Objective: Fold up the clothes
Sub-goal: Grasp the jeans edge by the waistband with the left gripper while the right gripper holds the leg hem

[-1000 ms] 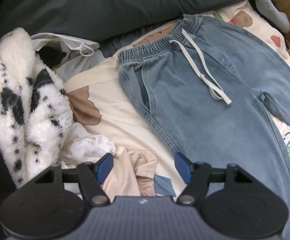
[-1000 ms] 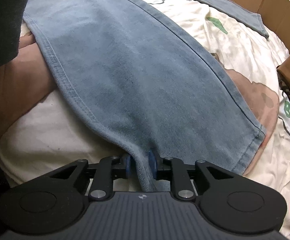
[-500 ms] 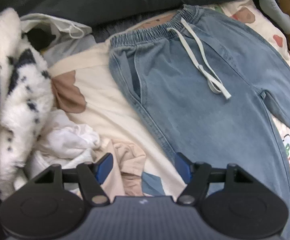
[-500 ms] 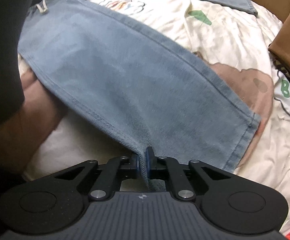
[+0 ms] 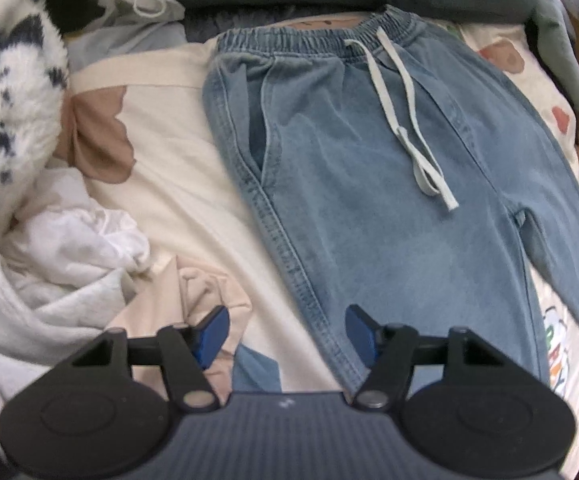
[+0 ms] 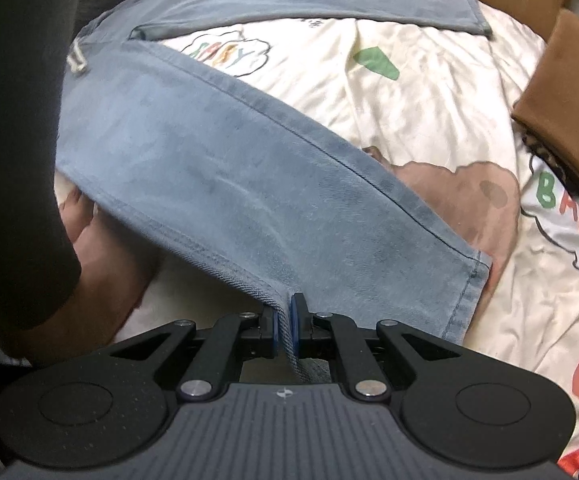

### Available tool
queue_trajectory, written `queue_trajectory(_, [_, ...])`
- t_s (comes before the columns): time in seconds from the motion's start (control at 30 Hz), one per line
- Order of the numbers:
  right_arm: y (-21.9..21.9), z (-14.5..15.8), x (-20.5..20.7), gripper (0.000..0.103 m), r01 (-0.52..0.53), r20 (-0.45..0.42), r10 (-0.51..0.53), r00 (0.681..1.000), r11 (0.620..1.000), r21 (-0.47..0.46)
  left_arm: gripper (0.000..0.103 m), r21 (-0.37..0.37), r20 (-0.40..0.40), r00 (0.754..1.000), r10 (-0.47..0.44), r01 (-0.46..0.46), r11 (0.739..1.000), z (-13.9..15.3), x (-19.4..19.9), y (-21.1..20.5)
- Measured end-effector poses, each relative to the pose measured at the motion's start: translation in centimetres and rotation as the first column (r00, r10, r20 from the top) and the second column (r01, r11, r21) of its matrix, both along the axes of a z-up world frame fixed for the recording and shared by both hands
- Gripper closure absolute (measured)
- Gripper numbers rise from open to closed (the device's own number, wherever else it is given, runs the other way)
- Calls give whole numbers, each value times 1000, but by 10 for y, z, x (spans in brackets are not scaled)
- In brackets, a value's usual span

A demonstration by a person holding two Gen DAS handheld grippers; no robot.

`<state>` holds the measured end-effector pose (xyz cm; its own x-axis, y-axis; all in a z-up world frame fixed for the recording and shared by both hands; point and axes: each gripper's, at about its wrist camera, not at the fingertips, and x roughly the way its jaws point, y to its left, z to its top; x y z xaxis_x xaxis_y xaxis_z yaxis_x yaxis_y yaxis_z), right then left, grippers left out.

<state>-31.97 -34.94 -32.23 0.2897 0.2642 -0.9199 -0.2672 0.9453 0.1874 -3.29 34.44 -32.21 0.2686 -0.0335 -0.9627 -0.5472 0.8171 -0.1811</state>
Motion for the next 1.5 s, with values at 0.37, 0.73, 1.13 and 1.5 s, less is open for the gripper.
queue_trajectory(0.37, [-10,20,10,101,81,3,-81,997,996,43,44,-127,82,979,185,-174,977,-24,-4,27])
queue_trajectory(0.73, [-12,40,16,101,94,11,-94,996,995,27,79,-149,61,955,291,-279,949,-54,5,34])
queue_trajectory(1.13, [-16,37,21,101,141,-25,-140,990,989,44,82,-167,107,920,376,-356,919,-58,19,49])
queue_trajectory(1.5, [-16,36,24,101,140,-48,-138,989,989,38,64,-229,134,899,417,-381,896,-69,8,63])
